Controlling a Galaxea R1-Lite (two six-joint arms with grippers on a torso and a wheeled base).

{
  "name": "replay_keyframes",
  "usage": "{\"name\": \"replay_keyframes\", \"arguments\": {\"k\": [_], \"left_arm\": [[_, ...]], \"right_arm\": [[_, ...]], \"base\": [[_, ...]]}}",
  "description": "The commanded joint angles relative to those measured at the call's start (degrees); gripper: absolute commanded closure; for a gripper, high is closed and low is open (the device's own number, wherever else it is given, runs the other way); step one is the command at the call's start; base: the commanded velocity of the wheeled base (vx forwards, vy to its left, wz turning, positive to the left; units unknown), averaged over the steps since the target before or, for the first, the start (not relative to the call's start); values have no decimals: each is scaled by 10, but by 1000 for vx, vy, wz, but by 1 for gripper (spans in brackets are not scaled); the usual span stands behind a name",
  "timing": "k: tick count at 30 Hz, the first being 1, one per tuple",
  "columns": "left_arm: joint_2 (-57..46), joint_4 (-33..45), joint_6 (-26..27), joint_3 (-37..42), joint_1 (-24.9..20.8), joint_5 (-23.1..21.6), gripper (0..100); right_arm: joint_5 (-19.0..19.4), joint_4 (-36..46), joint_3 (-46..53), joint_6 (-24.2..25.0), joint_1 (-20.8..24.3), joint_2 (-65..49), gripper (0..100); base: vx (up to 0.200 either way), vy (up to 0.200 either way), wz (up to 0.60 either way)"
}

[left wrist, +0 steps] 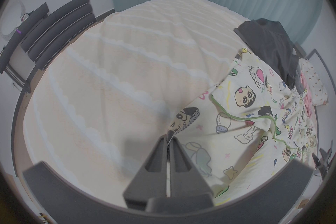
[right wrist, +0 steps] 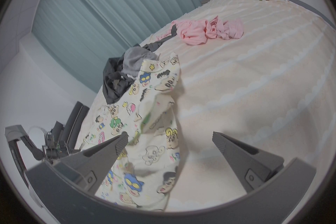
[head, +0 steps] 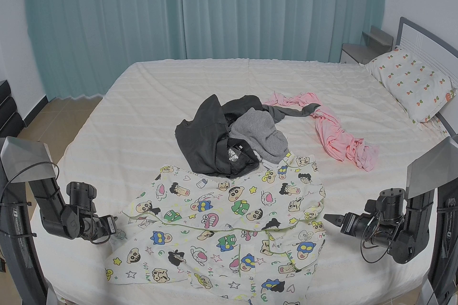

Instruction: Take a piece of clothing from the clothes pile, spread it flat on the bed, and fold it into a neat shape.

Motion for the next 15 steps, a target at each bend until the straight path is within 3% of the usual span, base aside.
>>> {"name": "replay_keyframes", "arguments": {"k": [1,8,9,15], "left_arm": [[3,0,1,-1,13,-1,100],[3,2,-1,4,10,-2,100],[3,0,-2,3,10,-2,0],[-4,-2,-5,7,10,-15,0]], "right_arm": [[1,-5,-8,-10,11,39,0],[1,40,-81,-17,22,71,0],[1,52,-88,-17,22,71,0],[1,115,-147,-16,26,67,0]], "base": [[0,0,0],[0,0,0],[0,0,0],[0,0,0]]}}
